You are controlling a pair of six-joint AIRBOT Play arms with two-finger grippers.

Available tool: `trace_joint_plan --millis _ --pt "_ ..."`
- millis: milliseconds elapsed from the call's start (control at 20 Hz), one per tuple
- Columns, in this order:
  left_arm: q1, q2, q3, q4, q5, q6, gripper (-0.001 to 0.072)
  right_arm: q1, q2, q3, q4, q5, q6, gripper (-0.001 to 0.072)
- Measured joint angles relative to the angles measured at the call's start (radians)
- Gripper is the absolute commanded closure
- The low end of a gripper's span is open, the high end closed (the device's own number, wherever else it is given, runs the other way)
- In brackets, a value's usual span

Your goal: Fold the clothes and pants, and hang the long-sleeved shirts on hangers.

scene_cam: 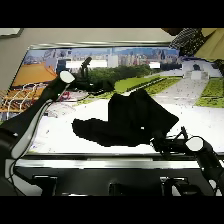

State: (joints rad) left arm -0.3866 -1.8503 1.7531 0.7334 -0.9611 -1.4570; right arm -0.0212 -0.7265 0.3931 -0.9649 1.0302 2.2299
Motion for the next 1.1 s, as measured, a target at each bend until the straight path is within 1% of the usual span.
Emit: trace_joint_plan --millis 150,300,450,600,800,850,900,1100 --pt "-0.04 -0.147 0.171 -0.009 -0.04 -0.077 0.0045 0.0 0.016 0.0 -0.035 0.025 -0.003 0.0666" --pt "-0.079 -0.245 0.254 -0.088 -0.037 -0.117 0.0045 0.0 0.023 0.0 -0.058 0.036 -0.003 0.0666" --pt "-0.117 -0.296 0.286 -0.163 -0.021 -0.133 0.0045 0.0 0.025 0.0 -0.072 0.043 -0.002 0.0666" --pt "-0.151 -0.323 0.298 -0.196 -0.01 -0.137 0.0045 0.0 0.025 0.0 -0.087 0.043 -0.003 0.0666" --pt "-0.178 -0.346 0.303 -0.214 0.036 -0.141 0.0047 0.0 0.026 0.0 -0.094 0.043 -0.003 0.0666" --pt "-0.183 -0.351 0.303 -0.216 0.054 -0.143 0.006 0.0 0.025 0.0 -0.095 0.044 -0.004 0.0666" --pt "-0.186 -0.354 0.303 -0.216 0.069 -0.144 0.0109 0.0 0.026 0.0 -0.097 0.044 -0.007 0.0666" --pt "-0.195 -0.364 0.304 -0.221 0.149 -0.144 0.0117 0.0 0.025 0.0 -0.098 0.044 -0.01 0.0666"
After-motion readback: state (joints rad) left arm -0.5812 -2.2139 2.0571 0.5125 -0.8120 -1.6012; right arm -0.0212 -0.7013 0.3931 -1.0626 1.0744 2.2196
